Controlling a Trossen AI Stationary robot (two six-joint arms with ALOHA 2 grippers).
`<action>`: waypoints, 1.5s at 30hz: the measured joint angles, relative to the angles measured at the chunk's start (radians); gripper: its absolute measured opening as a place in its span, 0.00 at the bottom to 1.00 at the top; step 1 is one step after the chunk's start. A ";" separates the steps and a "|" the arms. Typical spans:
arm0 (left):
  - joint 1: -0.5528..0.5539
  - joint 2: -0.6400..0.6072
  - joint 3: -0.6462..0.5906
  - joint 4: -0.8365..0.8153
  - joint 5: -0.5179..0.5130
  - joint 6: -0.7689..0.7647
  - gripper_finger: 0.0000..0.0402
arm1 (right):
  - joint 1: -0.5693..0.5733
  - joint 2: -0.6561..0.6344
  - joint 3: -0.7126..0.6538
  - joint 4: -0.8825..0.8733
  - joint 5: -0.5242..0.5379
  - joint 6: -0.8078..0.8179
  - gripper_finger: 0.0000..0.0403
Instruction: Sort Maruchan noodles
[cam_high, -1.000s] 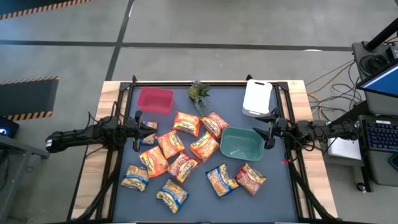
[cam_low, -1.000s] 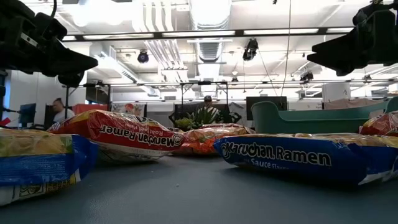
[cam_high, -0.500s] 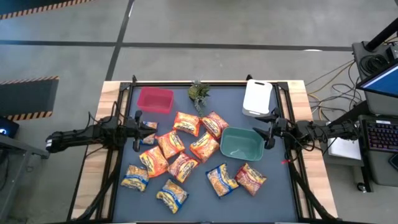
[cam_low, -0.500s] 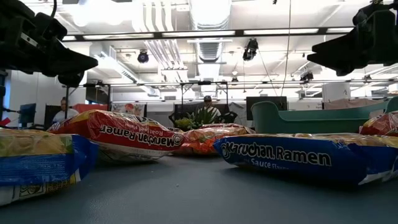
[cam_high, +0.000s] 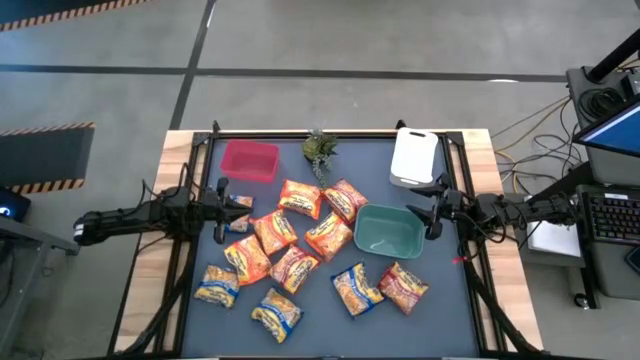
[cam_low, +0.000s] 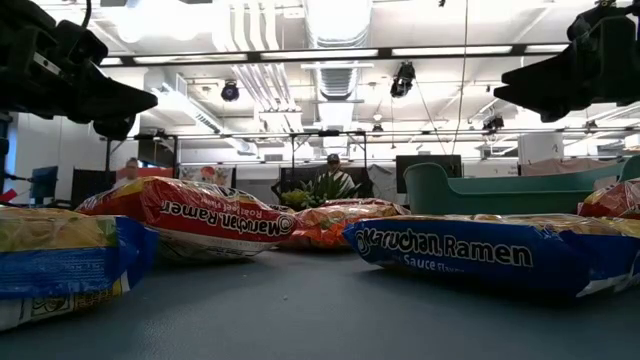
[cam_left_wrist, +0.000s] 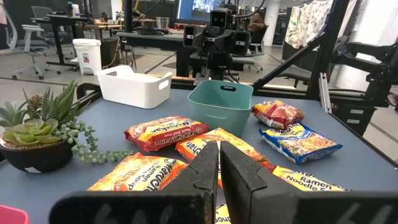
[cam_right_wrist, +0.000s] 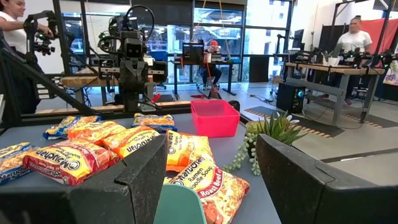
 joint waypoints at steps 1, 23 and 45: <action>0.000 0.000 0.000 0.000 0.000 0.000 0.00 | 0.000 0.000 0.000 0.000 0.000 0.000 0.58; 0.000 0.000 0.000 0.013 0.000 0.000 0.00 | 0.000 0.007 0.015 0.179 0.028 0.275 0.58; 0.000 0.000 0.000 0.298 -0.001 -0.295 0.00 | 0.000 0.190 0.270 0.172 0.134 0.202 0.58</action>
